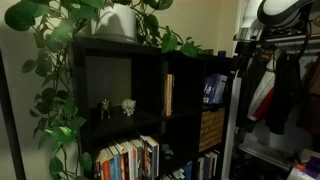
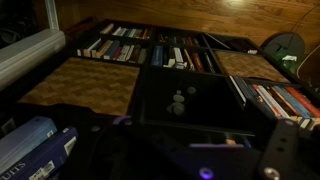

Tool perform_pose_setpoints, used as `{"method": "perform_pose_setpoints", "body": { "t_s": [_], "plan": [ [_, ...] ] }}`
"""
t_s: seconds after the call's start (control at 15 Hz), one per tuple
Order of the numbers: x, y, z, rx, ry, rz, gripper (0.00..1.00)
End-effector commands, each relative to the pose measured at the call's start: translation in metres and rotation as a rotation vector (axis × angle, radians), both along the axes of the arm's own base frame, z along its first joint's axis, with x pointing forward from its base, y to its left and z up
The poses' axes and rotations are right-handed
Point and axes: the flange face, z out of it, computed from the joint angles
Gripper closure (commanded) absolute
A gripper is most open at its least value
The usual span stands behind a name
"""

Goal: Pick the orange book and put it in the center cabinet

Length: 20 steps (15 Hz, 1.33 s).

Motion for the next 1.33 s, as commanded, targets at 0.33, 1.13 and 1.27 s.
{"method": "perform_pose_setpoints", "body": {
  "t_s": [0.33,1.13,1.27],
  "plan": [
    [0.000,0.000,0.001,0.000,0.000,0.000,0.00],
    [0.072,-0.078,-0.051,0.006,-0.124,-0.046,0.00],
    [0.087,-0.087,-0.062,0.002,-0.139,-0.049,0.00]
  ]
}}
